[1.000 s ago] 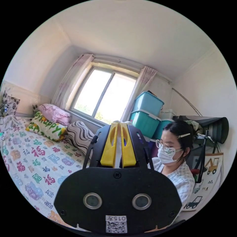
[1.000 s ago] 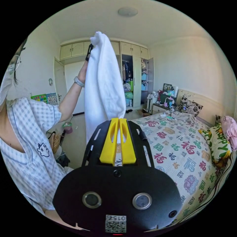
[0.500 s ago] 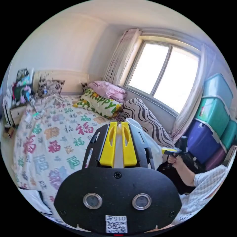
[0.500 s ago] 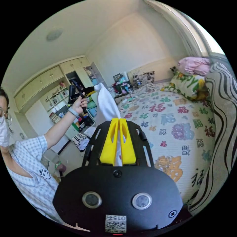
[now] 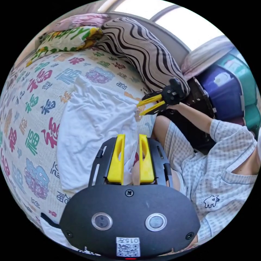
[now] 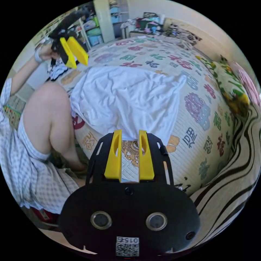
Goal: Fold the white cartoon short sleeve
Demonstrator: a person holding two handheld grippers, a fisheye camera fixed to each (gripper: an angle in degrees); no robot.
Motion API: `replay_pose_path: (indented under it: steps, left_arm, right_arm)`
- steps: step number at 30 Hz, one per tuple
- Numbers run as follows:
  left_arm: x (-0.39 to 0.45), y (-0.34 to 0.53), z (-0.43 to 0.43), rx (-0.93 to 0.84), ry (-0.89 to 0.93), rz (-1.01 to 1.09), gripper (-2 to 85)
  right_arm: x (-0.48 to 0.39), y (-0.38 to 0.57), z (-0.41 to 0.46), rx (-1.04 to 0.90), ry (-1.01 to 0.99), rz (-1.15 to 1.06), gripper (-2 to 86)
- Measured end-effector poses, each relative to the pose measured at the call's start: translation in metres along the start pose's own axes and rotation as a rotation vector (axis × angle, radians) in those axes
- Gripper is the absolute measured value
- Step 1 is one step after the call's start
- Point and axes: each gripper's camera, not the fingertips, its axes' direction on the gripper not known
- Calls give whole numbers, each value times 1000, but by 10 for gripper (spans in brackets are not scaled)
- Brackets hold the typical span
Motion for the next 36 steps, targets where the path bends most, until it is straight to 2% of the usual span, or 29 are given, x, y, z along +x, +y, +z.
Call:
replay_pose_path:
  steps: [2,6,9,14,15,18,20,23,25,28,34,36]
  left_arm:
    - [12,-23,23,-75,26,49,85]
    - [23,-29,76,-160,3,74,85]
    - [17,-4,136,-195,-88,20,80]
    - [-3,30,218,-220,-188,-72,30]
    - [-4,32,219,-201,-192,-83,22]
    - [-22,51,190,6,-172,-188,6]
    - [-51,78,155,208,-185,-362,5]
    - [-91,111,138,335,-135,-548,18]
    - [-103,125,140,349,-72,-587,37]
    - [-92,138,147,342,-73,-549,75]
    - [-45,136,168,206,-94,-368,128]
    - [-29,135,172,164,-160,-324,132]
  right_arm:
    - [-5,-25,25,-105,18,-140,109]
    - [6,-49,58,-227,43,-167,69]
    - [29,-59,54,-186,25,-53,41]
    - [71,-67,28,-79,-198,156,39]
    - [74,-69,26,-73,-218,167,40]
    - [86,-81,13,-12,-253,206,46]
    - [92,-92,8,21,-246,222,58]
    - [95,-102,11,9,-226,219,82]
    - [94,-104,13,10,-234,221,92]
    - [86,-97,9,35,-234,213,95]
    - [31,-76,6,-68,-120,-56,138]
    - [15,-71,7,-98,-70,-102,129]
